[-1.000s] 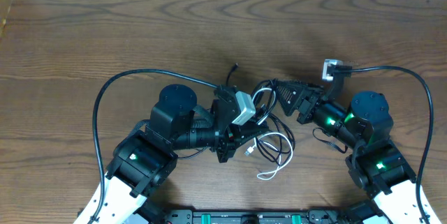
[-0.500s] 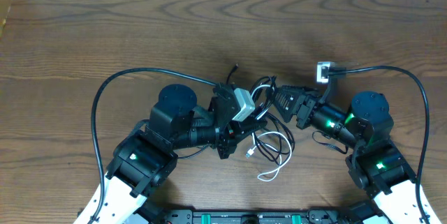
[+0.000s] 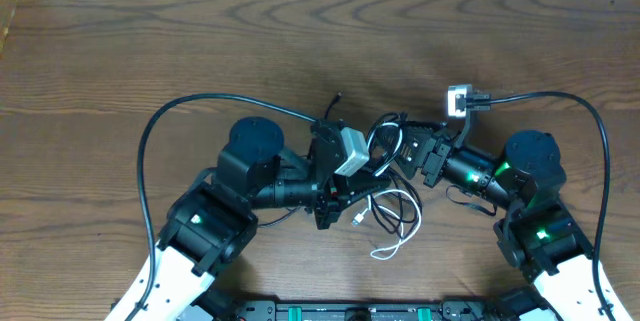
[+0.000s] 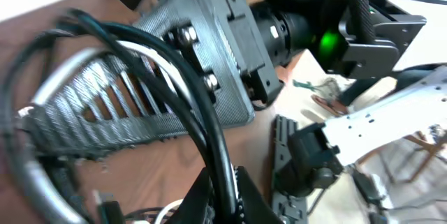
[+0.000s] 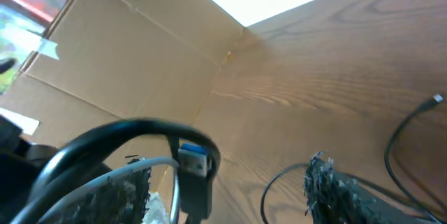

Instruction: Untangle cables

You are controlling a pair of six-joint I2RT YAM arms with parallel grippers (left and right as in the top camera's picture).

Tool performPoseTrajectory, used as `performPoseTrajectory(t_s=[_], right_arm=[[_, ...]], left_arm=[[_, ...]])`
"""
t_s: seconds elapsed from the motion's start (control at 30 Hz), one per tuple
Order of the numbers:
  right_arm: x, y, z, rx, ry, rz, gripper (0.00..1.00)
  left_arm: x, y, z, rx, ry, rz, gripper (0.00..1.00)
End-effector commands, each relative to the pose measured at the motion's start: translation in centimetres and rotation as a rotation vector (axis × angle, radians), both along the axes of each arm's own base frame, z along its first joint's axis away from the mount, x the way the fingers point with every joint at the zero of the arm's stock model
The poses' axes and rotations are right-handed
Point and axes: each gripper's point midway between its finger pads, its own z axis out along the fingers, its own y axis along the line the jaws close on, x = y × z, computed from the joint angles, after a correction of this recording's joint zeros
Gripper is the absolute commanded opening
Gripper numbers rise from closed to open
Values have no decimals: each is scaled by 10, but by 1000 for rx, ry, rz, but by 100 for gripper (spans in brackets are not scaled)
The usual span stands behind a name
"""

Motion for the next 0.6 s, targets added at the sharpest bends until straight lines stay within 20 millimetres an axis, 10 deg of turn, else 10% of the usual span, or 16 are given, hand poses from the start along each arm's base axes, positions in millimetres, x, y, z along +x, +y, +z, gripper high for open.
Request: performPoseTrajectory(t_s=[0.0, 0.2, 0.57], right_arm=[[0, 1, -1, -10, -14, 15, 69], [9, 4, -23, -60, 25, 13, 57], [4, 27, -22, -29, -6, 127, 65]], left_arm=[[-6, -3, 1, -16, 38, -50, 8], [-5, -5, 5, -32, 19, -54, 7], [-7, -6, 7, -44, 14, -73, 8]])
